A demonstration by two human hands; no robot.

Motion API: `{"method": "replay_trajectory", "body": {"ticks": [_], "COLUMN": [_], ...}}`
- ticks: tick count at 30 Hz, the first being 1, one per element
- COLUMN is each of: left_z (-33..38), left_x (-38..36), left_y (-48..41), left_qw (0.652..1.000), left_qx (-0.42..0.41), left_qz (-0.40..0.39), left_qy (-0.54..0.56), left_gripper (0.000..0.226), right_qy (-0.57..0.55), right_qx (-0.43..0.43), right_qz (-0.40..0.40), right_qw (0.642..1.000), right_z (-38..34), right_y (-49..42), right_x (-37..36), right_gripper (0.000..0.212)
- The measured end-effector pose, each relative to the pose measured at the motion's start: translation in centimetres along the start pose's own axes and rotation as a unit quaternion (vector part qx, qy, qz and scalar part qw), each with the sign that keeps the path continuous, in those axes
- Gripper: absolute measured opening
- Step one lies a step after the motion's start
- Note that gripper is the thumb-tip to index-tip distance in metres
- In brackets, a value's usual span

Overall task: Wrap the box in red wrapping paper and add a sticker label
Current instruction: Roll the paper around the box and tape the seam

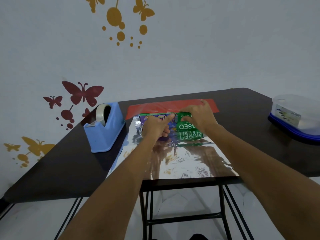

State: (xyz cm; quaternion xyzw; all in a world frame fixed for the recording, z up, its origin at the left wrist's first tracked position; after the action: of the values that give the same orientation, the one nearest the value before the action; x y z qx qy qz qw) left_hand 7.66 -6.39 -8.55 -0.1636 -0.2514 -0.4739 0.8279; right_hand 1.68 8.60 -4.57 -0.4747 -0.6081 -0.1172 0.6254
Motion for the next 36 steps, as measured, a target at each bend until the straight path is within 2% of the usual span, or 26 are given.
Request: {"method": "replay_trajectory", "body": {"ticks": [2,4,6,8,10,11,13,16,20,22,25,27,29,31,33,36], "left_z": [1.1,2.2,3.1,3.7,3.7,3.2,1.6,-1.9,-4.7,-5.3,-5.9,-6.4,-6.7,-7.1,-7.6,-8.4], "left_x": [0.6,1.8,4.6,9.8,15.8,18.4,21.9,24.2,23.0,22.1,21.4,21.4,21.3,21.3,21.2,20.9], "left_y": [0.2,0.9,1.7,2.6,3.9,4.5,4.9,3.1,1.5,1.3,1.4,1.5,1.5,1.3,1.1,1.0], "left_qw": [0.999,0.998,0.996,0.987,0.959,0.942,0.929,0.944,0.976,0.977,0.985,0.986,0.984,0.980,0.977,0.971], "left_qx": [-0.012,-0.034,-0.079,-0.134,-0.153,-0.144,-0.100,0.012,0.094,0.115,0.135,0.160,0.178,0.193,0.203,0.211], "left_qz": [0.010,-0.005,0.002,0.088,0.220,0.271,0.303,0.230,0.084,0.050,0.032,0.012,-0.009,-0.026,-0.031,-0.043], "left_qy": [0.045,0.045,0.033,-0.010,-0.095,-0.135,-0.188,-0.236,-0.177,-0.170,-0.104,-0.046,0.006,0.039,0.059,0.102], "left_gripper": [0.052,0.037,0.026,0.024,0.026,0.027,0.026,0.029,0.027,0.022,0.016,0.017,0.016,0.013,0.012,0.012], "right_qy": [0.011,0.030,0.048,0.068,0.083,0.082,0.071,0.048,-0.081,-0.190,-0.342,-0.422,-0.475,-0.499,-0.482,-0.453], "right_qx": [0.004,0.010,0.020,0.035,0.039,0.038,0.031,0.017,0.032,0.043,0.019,0.003,-0.024,-0.047,-0.043,-0.036], "right_qz": [-0.002,-0.022,-0.035,-0.023,-0.005,0.000,0.003,0.036,0.150,0.114,-0.069,-0.124,-0.113,-0.061,-0.026,-0.017], "right_qw": [1.000,0.999,0.998,0.997,0.996,0.996,0.997,0.998,0.985,0.974,0.937,0.898,0.872,0.863,0.875,0.890], "right_z": [-0.2,-0.4,-0.5,-0.9,-1.3,-1.5,-1.4,-1.0,-4.9,-9.4,-16.5,-20.5,-22.9,-23.7,-23.9,-23.6], "right_y": [-0.2,-0.3,-0.2,-0.1,0.1,0.2,0.6,1.1,1.7,1.5,0.8,0.4,-0.1,-0.5,-0.9,-1.3], "right_x": [0.2,0.4,0.7,1.3,1.5,1.3,0.8,0.6,1.9,1.2,-3.4,-6.0,-7.3,-7.5,-7.4,-7.8], "right_gripper": [0.052,0.062,0.061,0.058,0.058,0.058,0.057,0.053,0.041,0.042,0.049,0.056,0.056,0.050,0.046,0.047]}}
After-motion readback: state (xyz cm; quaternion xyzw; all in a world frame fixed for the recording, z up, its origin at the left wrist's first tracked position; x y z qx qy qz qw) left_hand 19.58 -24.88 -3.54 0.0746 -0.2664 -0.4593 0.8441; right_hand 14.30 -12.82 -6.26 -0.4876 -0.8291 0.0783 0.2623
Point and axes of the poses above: each hand's wrist, its own y-axis away from the middle knuckle, its own x-axis out of the back of the hand, z = x × y, the point moved 7 cm from there along -y, towards the middle knuckle, and after that the axes turned 8 degrees about -y, right-handed, at the moved point
